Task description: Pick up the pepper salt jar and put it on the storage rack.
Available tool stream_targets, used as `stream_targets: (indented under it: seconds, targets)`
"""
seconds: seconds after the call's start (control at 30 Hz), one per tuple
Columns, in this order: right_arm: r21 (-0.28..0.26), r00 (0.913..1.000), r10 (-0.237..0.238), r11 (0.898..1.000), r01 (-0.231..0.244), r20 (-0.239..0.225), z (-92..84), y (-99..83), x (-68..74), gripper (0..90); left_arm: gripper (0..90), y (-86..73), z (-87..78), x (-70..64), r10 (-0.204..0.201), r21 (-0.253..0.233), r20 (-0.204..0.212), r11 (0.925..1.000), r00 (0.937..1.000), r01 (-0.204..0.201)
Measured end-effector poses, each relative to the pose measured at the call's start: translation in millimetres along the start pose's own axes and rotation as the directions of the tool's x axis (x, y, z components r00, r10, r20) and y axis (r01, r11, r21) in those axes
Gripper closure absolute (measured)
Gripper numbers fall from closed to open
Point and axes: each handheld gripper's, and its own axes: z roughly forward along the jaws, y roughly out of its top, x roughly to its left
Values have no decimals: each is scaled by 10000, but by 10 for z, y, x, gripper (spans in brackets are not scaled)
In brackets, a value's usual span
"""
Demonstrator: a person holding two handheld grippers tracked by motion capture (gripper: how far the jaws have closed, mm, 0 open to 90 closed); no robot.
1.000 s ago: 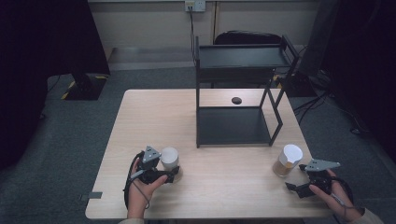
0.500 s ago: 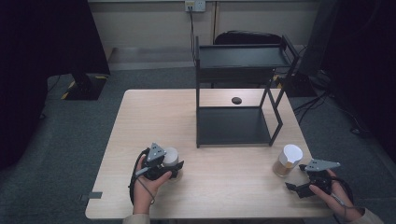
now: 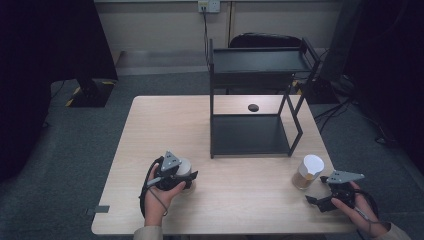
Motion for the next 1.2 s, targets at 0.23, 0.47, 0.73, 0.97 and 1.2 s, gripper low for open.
stream_targets:
  seconds: [0.23, 0.47, 0.73, 0.97, 1.2]
  targets:
    - [1, 10000, 0, 10000, 0, -3, 0, 0, 0, 0, 347, 56, 23, -4, -199, 139, 25, 9997, 9998, 198]
    - [0, 10000, -1, 10000, 1, -1, 0, 0, 0, 0, 347, 101, 62, 7, -378, 124, 226, 9992, 9990, 375]
    - [0, 10000, -6, 10000, 6, 1, 0, 0, 0, 0, 347, 217, 92, 4, -313, 95, 596, 9995, 9977, 308]
    - [3, 10000, 0, 10000, 0, -2, 0, 1, 0, 0, 347, 328, 152, -10, -222, 167, 846, 9996, 9962, 209]
    - [1, 10000, 1, 10000, -1, -3, 0, 0, -1, 0, 347, 415, 212, -15, -199, 95, 1069, 9998, 9941, 190]
